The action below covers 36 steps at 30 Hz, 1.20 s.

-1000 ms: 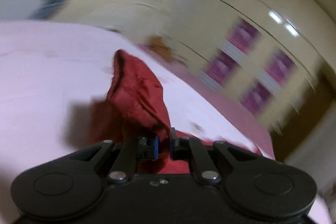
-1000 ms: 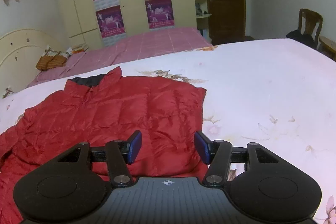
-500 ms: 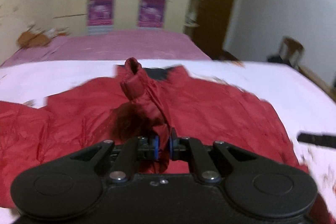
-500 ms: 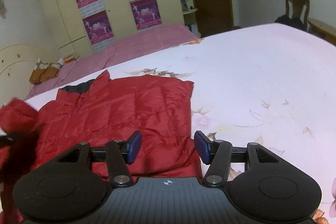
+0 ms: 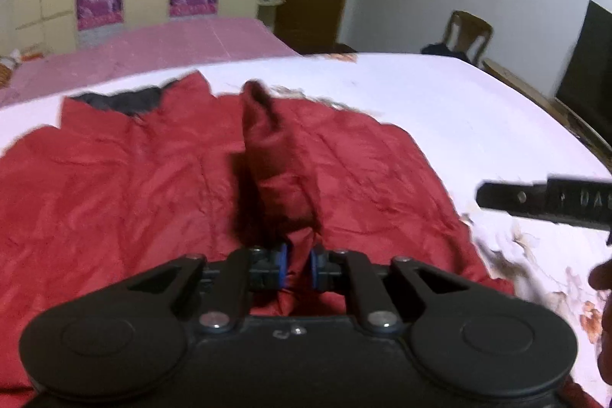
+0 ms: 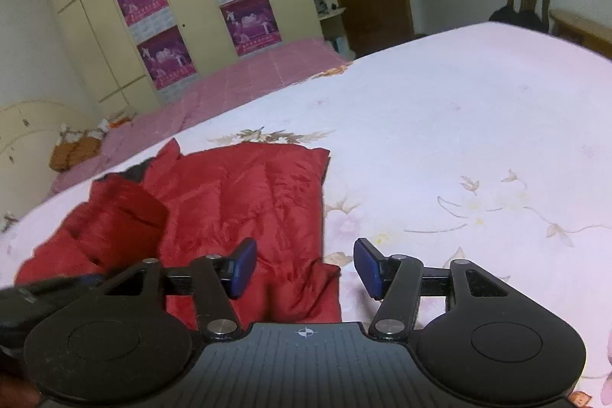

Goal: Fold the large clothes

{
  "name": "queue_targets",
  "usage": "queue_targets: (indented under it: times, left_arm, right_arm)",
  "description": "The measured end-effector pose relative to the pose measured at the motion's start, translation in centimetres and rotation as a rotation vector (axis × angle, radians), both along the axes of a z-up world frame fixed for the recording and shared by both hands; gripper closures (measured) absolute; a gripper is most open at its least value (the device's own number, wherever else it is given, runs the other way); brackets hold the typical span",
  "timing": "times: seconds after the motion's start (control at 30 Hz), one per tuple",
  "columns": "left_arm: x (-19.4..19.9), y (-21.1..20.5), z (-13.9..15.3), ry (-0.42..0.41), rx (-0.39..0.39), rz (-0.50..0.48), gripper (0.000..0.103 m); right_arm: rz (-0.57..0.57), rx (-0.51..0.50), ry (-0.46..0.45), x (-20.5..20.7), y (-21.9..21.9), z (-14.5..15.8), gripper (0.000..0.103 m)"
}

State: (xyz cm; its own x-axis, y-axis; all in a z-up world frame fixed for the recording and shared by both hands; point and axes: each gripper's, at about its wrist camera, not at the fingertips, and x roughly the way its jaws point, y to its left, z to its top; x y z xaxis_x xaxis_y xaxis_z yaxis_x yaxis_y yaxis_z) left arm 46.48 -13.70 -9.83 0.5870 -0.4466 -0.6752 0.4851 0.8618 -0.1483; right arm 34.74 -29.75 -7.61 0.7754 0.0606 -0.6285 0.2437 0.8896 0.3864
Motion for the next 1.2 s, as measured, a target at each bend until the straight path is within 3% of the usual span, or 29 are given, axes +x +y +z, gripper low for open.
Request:
queue_targets:
  times: [0.03,0.07,0.1,0.13,0.17,0.23,0.33,0.47,0.5,0.57,0.7,0.97,1.2]
  left_arm:
    - [-0.2,0.0,-0.1,0.001,-0.017,-0.014,0.06]
    - [-0.6,0.1,0.0,-0.001,-0.038,-0.034,0.045]
    - [-1.1,0.4,0.3,-0.015,-0.062,-0.043,0.021]
    - [-2.0,1.2,0.9,-0.046,-0.085,-0.044,0.019]
    - [-2.6,2.1,1.2,-0.068,-0.091,-0.048,0.025]
    - [-3.5,4.9,1.8,-0.08,-0.074,0.0,0.049]
    - [-4.0,11.3,2.2,-0.117,-0.08,0.16,0.051]
    - [-2.6,18.9,1.3,-0.1,-0.026,0.372,0.057]
    - [-2.2,20.1,1.1,-0.096,-0.017,0.398,0.057]
    - [-1.4,21.7,0.5,-0.096,0.003,0.425,0.057]
    - [-0.3,23.0,-0.6,-0.076,0.008,0.422,0.059]
    - [-0.7,21.8,-1.7,-0.091,0.029,0.335,0.058]
    - [0.5,21.1,-2.1,-0.076,0.133,0.302,0.057]
  right_arm:
    - [0.003,0.017,-0.003,0.1,-0.3,0.1,0.047]
    - [0.005,0.028,-0.007,0.2,-0.4,0.2,0.047]
    - [0.009,0.033,-0.013,0.4,-0.4,0.4,0.047]
    - [0.021,0.038,-0.02,0.6,-0.3,0.6,0.047]
    - [0.038,0.046,-0.029,0.8,-0.2,0.8,0.047]
    - [0.063,0.056,-0.043,1.3,0.4,1.1,0.046]
    - [0.104,0.075,-0.068,2.1,1.4,1.1,0.024]
    - [0.168,0.137,-0.03,3.7,2.9,-0.1,0.025]
    - [0.174,0.144,-0.013,4.2,3.2,-0.5,0.027]
    - [0.194,0.174,0.011,5.1,3.8,-1.1,0.058]
    - [0.214,0.158,0.04,5.8,4.5,-1.5,0.087]
    - [0.223,-0.016,0.03,1.2,5.4,-0.7,0.088]
    - [0.232,-0.098,0.081,3.0,7.5,-3.3,0.088]
